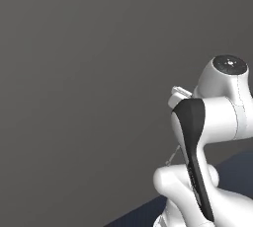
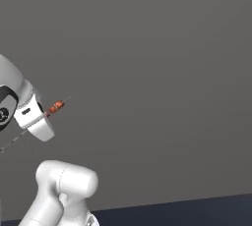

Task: Place the cold items (potato and tomato) from the fridge in one tupperware on the dining counter. Place the warm items (hot dog and kebab skewer) in the stove area in another tupperware.

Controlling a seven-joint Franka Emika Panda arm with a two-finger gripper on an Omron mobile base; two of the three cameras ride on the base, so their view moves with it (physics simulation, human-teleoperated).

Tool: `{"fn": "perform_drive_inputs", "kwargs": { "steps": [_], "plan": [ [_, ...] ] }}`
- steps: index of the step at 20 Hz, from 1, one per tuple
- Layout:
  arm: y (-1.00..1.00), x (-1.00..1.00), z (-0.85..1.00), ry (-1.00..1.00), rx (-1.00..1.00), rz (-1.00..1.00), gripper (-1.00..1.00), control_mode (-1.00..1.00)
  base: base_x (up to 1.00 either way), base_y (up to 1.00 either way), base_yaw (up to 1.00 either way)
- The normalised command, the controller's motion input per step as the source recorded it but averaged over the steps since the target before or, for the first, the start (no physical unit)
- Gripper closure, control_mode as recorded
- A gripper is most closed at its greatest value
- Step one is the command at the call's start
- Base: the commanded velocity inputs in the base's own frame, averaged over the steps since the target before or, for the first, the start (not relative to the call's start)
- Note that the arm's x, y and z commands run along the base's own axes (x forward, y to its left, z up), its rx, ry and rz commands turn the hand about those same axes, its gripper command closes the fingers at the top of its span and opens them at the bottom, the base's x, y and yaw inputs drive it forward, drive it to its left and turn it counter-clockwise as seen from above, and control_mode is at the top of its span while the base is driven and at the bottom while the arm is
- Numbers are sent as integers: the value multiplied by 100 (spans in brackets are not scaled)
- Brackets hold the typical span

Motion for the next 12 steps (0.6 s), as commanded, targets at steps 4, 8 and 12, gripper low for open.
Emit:
{"fn": "perform_drive_inputs", "kwargs": {
  "steps": [4,8,12],
  "plan": [
    [0,0,0,0,0,0,100,100,0,-100,0],
    [0,0,0,0,0,0,100,100,0,-100,0],
    [0,0,0,0,0,0,100,100,0,-100,0]
  ]
}}
